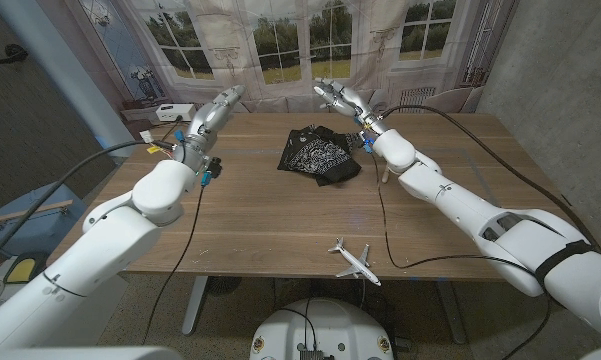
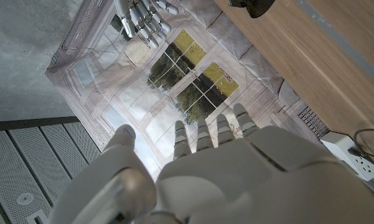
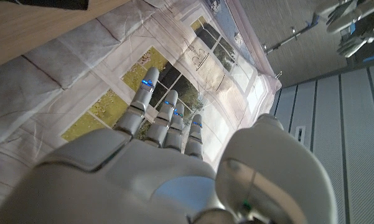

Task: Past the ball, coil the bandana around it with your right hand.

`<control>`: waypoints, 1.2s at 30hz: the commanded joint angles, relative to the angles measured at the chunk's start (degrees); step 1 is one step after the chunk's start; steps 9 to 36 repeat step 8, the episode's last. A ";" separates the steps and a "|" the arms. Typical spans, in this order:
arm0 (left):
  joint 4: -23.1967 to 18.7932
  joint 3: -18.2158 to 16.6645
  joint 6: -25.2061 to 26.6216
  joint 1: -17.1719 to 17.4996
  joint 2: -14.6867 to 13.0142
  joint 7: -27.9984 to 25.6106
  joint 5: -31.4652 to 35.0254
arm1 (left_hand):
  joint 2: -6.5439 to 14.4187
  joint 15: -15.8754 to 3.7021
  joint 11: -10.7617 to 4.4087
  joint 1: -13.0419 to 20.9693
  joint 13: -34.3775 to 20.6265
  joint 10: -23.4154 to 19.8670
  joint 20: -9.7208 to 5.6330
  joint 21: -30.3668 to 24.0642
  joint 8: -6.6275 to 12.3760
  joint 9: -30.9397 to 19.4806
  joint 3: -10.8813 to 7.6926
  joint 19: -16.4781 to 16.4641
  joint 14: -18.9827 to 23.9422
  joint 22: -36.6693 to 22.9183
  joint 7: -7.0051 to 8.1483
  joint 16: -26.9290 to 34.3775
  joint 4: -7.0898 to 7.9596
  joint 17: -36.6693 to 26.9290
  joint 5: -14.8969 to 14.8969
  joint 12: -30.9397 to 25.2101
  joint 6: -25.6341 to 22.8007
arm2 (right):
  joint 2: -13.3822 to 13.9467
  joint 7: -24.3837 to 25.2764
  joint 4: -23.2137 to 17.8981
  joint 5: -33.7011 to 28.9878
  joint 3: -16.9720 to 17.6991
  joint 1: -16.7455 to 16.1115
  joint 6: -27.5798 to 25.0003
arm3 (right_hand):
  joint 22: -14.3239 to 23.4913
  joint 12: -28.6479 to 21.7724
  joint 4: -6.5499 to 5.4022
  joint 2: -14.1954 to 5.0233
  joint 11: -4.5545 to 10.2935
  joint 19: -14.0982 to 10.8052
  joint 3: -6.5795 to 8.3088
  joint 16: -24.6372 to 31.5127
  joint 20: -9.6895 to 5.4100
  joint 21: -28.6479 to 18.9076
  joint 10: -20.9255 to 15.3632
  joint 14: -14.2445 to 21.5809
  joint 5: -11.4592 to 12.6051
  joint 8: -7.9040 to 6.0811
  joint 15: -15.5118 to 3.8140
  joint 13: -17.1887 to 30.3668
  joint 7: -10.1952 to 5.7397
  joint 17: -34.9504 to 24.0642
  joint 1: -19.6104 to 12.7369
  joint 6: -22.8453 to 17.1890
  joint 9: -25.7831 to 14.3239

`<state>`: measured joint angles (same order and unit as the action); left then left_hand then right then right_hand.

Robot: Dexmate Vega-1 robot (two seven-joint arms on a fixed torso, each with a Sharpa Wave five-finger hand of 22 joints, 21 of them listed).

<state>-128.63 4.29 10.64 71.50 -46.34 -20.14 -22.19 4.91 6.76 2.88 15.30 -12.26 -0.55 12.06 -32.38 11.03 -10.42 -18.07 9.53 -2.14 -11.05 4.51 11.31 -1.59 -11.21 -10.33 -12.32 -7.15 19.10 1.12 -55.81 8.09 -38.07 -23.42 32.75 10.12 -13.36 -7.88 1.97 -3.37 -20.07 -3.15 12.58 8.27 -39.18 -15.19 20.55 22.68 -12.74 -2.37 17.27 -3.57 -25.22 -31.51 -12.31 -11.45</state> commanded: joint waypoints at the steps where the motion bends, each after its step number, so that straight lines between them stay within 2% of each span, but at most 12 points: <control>1: 3.98 -0.18 -4.52 1.39 0.61 3.55 -2.15 | -0.06 -0.08 0.11 -0.55 -0.05 0.35 0.15 0.20 -0.19 -0.15 -0.30 -0.15 -0.34 -0.27 0.38 0.33 -0.38 -0.03 0.19 -0.45 0.19 | -5.48 -12.00 2.89 24.51 10.14 -3.05 -1.77 | 0.12 -0.23 0.09 -0.42 -0.28 -0.24 -0.25 0.21 -0.63 0.09 -0.56 0.45 -0.16 -0.62 -0.31 0.00 0.32 0.01 0.15 -0.77 -0.08; 6: 6.12 0.80 -5.43 0.93 1.15 4.72 -3.63 | -0.06 -0.07 0.14 -0.58 -0.04 0.31 0.17 0.33 -0.19 -0.15 -0.34 -0.04 -0.39 -0.25 0.28 0.31 -0.45 -0.03 0.19 -0.49 0.23 | -8.26 -15.57 4.94 32.43 14.44 -4.28 -1.55 | 0.12 -0.26 0.11 -0.63 -0.61 -0.46 -0.22 0.24 -0.70 0.16 -0.83 0.50 -0.27 -0.59 -0.31 -0.05 0.51 0.15 0.16 -0.92 -0.07; 8: 6.83 1.15 -5.83 0.84 1.67 4.63 -4.22 | -0.04 -0.06 0.16 -0.59 -0.04 0.42 0.17 0.38 -0.20 -0.15 -0.36 0.01 -0.45 -0.25 0.20 0.29 -0.47 -0.03 0.19 -0.45 0.27 | -8.45 -13.77 4.46 32.30 15.06 -5.02 -0.89 | 0.12 -0.19 0.15 -0.70 -0.62 -0.43 -0.20 0.22 -0.72 0.23 -0.74 0.44 -0.32 -0.57 -0.25 -0.07 0.52 0.22 0.13 -0.96 -0.06; 36: 6.83 1.15 -5.83 0.84 1.67 4.63 -4.22 | -0.04 -0.06 0.16 -0.59 -0.04 0.42 0.17 0.38 -0.20 -0.15 -0.36 0.01 -0.45 -0.25 0.20 0.29 -0.47 -0.03 0.19 -0.45 0.27 | -8.45 -13.77 4.46 32.30 15.06 -5.02 -0.89 | 0.12 -0.19 0.15 -0.70 -0.62 -0.43 -0.20 0.22 -0.72 0.23 -0.74 0.44 -0.32 -0.57 -0.25 -0.07 0.52 0.22 0.13 -0.96 -0.06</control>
